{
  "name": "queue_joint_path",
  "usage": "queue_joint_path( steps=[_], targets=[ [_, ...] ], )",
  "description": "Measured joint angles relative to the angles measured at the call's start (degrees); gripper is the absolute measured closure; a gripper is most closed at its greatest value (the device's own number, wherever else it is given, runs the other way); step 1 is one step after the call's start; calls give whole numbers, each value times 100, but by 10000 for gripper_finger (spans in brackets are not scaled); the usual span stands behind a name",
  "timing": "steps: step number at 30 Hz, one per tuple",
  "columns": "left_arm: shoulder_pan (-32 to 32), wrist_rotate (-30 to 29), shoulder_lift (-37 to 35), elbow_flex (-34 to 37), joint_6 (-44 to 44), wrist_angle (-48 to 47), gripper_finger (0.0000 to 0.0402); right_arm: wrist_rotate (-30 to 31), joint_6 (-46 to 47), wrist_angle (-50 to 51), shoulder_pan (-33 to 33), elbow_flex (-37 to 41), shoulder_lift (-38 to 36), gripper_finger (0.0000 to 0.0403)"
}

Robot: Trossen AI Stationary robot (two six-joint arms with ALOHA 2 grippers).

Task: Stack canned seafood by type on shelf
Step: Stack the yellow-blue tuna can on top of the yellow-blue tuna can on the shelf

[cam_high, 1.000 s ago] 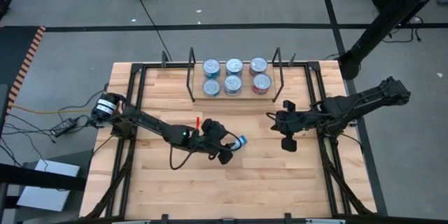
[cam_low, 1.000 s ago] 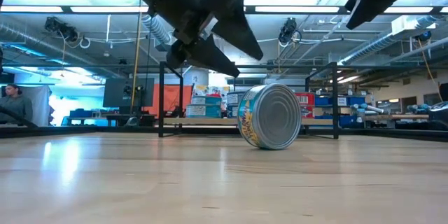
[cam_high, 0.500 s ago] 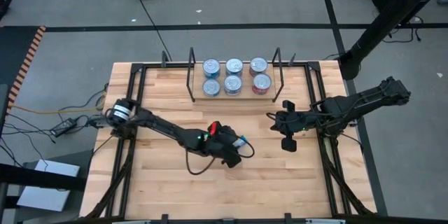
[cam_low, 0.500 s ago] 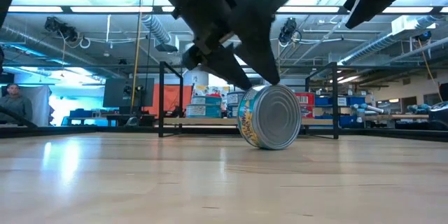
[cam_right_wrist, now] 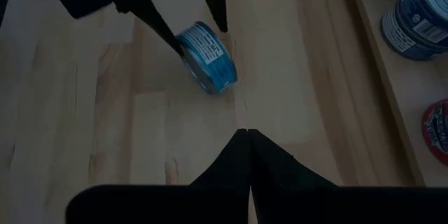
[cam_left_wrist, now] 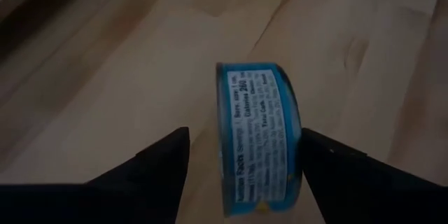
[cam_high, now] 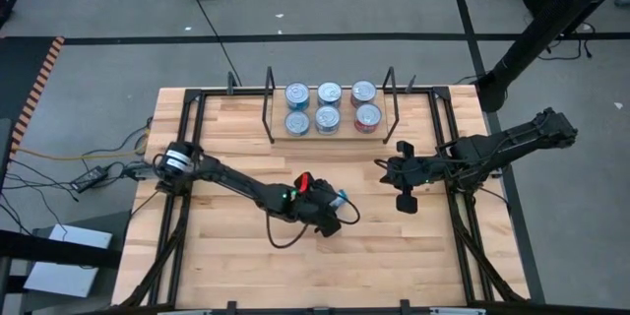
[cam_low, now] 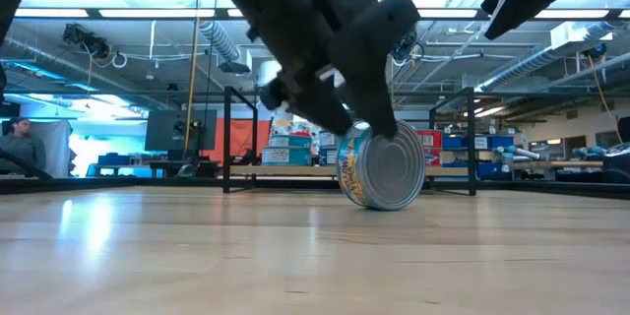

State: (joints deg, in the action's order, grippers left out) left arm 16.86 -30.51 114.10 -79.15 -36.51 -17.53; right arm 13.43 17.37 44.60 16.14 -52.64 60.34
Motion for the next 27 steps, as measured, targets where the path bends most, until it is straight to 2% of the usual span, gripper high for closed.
queue_joint_path(
  steps=[9, 13, 17, 20, 23, 27],
  targets=[
    [-9, -191, 175, 4, 53, 273, 172, 0, -61, 4, 0, 0, 0, 393],
    [-9, -198, 96, 3, 119, 428, 212, 50, -105, 2, 0, 0, 0, 393],
    [-1, -154, 93, -133, 567, 362, 253, 63, -105, 2, 0, 0, 0, 393],
    [-25, -198, 93, -445, 855, -99, 253, 136, -105, -7, 0, 0, 0, 393],
    [-98, -415, 93, -917, 1130, -1010, 253, 238, -193, -53, 0, 0, 0, 393],
    [-167, -1159, 93, -1628, 1351, -2471, 253, 338, -462, -207, -31, 0, 0, 393]
  ],
)
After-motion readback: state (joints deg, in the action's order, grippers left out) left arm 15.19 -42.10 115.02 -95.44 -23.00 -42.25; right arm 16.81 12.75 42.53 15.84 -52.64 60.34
